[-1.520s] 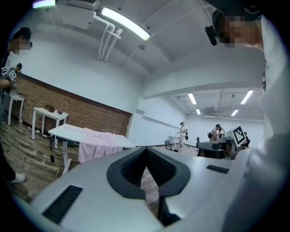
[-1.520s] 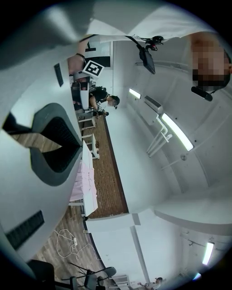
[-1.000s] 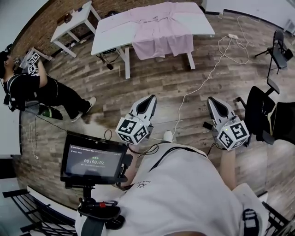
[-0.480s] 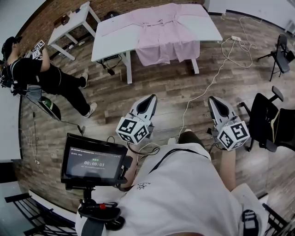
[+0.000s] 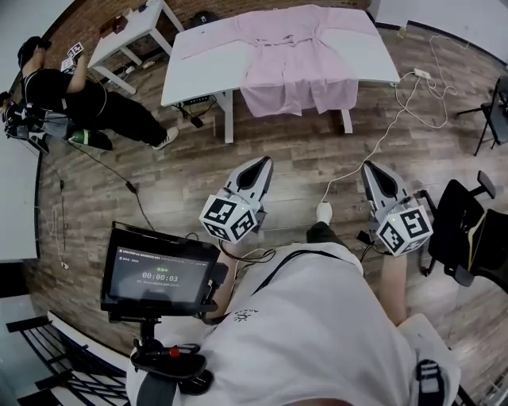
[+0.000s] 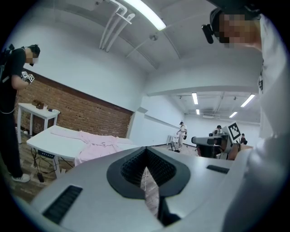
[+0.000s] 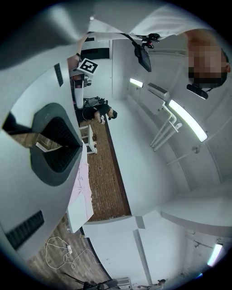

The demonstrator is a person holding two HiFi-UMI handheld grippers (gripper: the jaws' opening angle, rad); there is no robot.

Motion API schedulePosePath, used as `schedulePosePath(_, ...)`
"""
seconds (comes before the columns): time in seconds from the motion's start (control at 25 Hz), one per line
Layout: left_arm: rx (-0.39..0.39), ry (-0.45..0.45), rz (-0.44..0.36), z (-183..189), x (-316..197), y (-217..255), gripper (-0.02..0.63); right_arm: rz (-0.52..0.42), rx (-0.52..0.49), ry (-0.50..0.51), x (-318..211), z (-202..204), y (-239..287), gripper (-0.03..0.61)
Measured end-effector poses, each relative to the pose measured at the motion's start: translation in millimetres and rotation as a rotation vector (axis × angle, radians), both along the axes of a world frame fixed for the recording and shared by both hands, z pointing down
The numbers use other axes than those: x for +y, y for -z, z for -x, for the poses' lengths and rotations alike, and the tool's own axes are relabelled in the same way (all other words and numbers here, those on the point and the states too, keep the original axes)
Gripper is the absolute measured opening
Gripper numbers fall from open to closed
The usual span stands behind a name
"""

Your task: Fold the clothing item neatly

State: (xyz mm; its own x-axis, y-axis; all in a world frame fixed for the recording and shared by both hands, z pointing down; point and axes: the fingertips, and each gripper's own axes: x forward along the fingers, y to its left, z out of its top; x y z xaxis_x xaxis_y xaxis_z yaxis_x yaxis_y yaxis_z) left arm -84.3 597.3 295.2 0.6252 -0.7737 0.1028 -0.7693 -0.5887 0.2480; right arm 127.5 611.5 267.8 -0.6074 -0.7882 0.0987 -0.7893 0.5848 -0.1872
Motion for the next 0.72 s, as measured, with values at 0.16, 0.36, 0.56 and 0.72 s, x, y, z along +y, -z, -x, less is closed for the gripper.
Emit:
schedulePosePath(0.16, 0.002, 0.005, -0.005, -11, -29, 4, 0.002, 0.000, -0.005, 0.017, -32, -6, 0, 0.002)
schedulePosePath(0.36, -0.002, 0.018, 0.011, -24, -75, 2, 0.002, 0.023, -0.010, 0.040, -78, -16, -4, 0.002)
schedulePosePath(0.56, -0.012, 0.041, 0.020, -39, -105, 5, 0.002, 0.037, -0.006, 0.059, -112, -35, -3, 0.002)
schedulePosePath(0.72, -0.017, 0.065, 0.018, -53, -136, 5, 0.002, 0.031, -0.008, 0.097, -150, -48, -4, 0.002)
